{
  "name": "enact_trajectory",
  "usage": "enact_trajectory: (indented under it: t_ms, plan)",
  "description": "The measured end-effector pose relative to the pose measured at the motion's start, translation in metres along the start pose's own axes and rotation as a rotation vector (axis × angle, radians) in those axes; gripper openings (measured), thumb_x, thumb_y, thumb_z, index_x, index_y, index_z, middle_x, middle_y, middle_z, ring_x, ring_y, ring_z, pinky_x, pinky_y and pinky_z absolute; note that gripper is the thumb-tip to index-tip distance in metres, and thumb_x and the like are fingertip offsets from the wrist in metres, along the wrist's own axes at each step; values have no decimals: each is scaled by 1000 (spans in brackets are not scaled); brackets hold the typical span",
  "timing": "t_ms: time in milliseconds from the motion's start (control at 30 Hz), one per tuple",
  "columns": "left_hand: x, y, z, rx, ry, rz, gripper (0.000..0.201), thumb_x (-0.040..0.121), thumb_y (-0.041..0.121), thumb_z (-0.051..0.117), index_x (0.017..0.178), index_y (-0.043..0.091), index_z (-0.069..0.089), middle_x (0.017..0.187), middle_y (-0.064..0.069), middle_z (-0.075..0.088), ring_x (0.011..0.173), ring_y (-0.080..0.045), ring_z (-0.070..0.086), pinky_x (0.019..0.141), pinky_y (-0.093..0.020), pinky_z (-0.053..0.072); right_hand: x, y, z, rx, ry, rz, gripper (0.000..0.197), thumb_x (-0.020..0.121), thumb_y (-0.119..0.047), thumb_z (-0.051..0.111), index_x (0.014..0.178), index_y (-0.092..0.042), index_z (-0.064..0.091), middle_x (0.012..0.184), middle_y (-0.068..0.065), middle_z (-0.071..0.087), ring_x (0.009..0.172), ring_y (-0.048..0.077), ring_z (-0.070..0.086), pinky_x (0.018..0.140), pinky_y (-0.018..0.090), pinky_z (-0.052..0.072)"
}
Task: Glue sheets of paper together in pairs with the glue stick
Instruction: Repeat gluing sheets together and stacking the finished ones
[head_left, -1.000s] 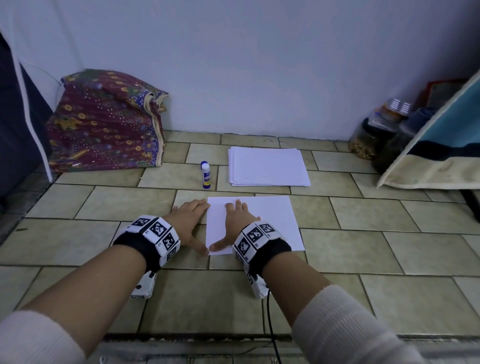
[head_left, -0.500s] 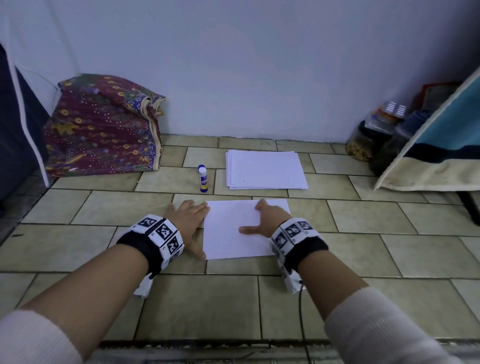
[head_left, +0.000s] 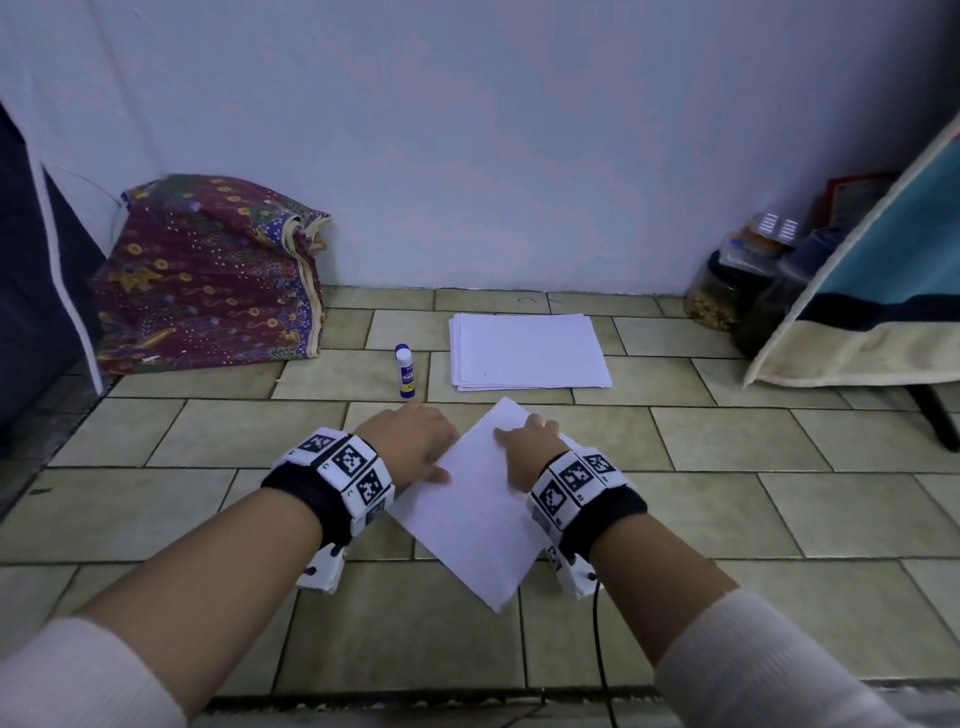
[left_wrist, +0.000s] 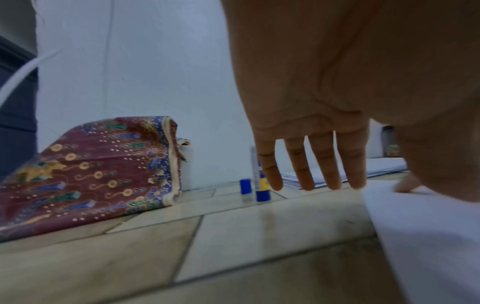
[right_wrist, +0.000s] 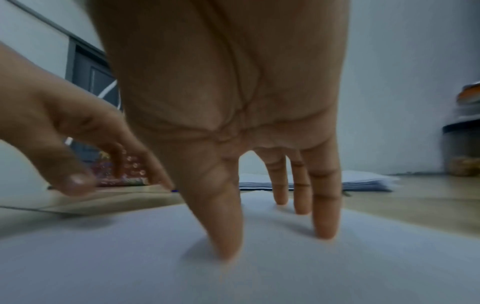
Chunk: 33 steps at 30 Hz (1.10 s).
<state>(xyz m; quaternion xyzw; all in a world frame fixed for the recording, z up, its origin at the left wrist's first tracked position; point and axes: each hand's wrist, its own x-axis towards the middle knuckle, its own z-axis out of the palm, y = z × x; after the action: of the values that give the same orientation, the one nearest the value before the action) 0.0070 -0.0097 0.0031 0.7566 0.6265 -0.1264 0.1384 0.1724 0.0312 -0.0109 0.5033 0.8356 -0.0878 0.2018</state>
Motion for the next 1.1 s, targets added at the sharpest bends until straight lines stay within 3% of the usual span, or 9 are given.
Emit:
enact_trajectory:
  t_ms: [100,267,367,433,567,800,933,1033,1100]
  plan:
    - [0,14,7,2,-13,3,62,86,47,63,139,21,42,138,1,44,127,-19,37,101,-37,37,3,-12,-1,102,12,-18,50,92,-21,52,140,-18,38,137,11,40,128,33,32,104,39,33]
    - [-1,20,17,-25,25,-66,72,72,49,77,126,13,46,130,-5,41,121,-22,39,95,-35,41,6,-24,-1,113,8,-33,75,76,-32,77,135,-9,35,138,10,33,128,32,30,101,41,40]
    - [3,19,23,-69,-36,-92,112,70,53,78,150,6,14,158,-9,9,146,-24,9,115,-46,25,11,-32,-3,42,45,-148,81,80,-25,74,142,-4,27,143,9,31,133,28,30,108,37,30]
    - [5,17,25,-61,-112,-100,125,71,57,74,152,5,-6,161,-7,-9,148,-22,-7,118,-50,13,14,-38,-4,144,29,-190,95,74,-14,77,148,-9,18,147,7,26,137,28,26,111,43,30]
    - [6,13,27,-23,-161,-107,126,74,63,68,151,6,-14,160,-7,-15,148,-20,-9,120,-46,5,13,-25,-7,228,-55,-161,93,77,-16,77,149,-10,18,153,7,24,138,25,29,111,44,30]
    - [1,14,21,5,-160,-68,122,77,65,63,151,2,-11,160,-10,-15,148,-21,-5,120,-44,11,11,26,-4,328,-51,31,88,83,-49,64,151,-20,15,151,1,33,134,24,38,108,36,29]
    - [-5,15,19,12,-77,-55,114,74,68,64,151,3,10,161,-11,5,146,-23,15,117,-37,22,12,22,-2,264,-2,56,98,67,-45,82,143,-15,27,139,5,44,130,26,41,105,41,39]
    - [-10,18,11,60,-13,-90,84,80,71,53,134,8,40,138,-10,42,119,-25,49,95,-35,41,8,10,-6,128,74,143,67,79,-30,75,133,-12,39,134,10,39,131,29,29,94,41,43]
    - [-12,18,6,83,-2,-109,61,89,62,49,122,11,50,122,-6,51,106,-25,54,84,-33,41,6,2,-8,87,96,151,44,88,-17,63,128,-11,46,132,11,38,127,30,32,93,39,42]
